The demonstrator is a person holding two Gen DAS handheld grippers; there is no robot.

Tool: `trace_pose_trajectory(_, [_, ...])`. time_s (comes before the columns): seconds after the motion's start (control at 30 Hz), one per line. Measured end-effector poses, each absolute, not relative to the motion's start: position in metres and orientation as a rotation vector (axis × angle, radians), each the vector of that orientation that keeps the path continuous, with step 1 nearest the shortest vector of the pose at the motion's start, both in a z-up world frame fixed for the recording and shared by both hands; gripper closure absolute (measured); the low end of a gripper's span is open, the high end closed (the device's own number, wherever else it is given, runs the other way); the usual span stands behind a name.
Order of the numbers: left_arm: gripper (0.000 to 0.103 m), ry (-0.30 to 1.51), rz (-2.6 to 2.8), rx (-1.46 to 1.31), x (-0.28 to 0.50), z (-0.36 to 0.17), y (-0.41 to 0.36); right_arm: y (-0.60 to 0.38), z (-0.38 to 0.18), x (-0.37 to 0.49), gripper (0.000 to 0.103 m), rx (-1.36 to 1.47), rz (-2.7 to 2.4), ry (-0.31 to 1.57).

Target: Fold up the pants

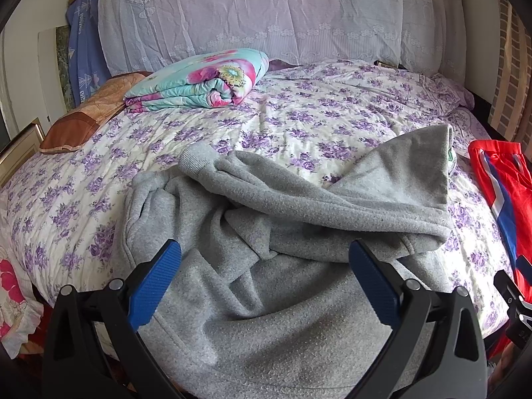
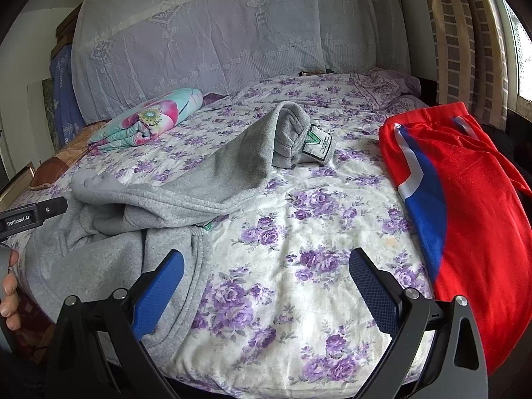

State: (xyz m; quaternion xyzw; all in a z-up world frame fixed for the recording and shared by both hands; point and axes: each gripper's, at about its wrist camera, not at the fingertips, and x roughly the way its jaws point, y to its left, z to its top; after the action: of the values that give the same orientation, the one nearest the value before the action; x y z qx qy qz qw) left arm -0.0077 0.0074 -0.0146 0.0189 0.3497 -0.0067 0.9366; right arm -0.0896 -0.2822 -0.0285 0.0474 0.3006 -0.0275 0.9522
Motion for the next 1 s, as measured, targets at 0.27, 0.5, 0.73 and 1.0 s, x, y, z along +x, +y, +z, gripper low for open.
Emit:
trace_pose_trajectory(0.27, [0.005,0.693,-0.021,0.108,-0.009,-0.01,0.011,-0.282,-0.03,-0.089,0.003,0.093,-0.053,0.617])
trace_pose_trajectory(0.5, [0.005,0.655,-0.194,0.473,0.0,-0.004,0.022,-0.283,-0.038,-0.079,0.003,0.101,-0.039,0.653])
trace_pose_trajectory(0.73, [0.005,0.695,-0.304,0.773,0.061,-0.038,-0.006,-0.28,-0.038,-0.075,0.003,0.087,-0.053,0.656])
trace_pose_trajectory(1.0, [0.091,0.848,-0.369,0.635,0.13,-0.029,-0.009,-0.315,-0.035,-0.052,0.003,0.156,-0.074,0.692])
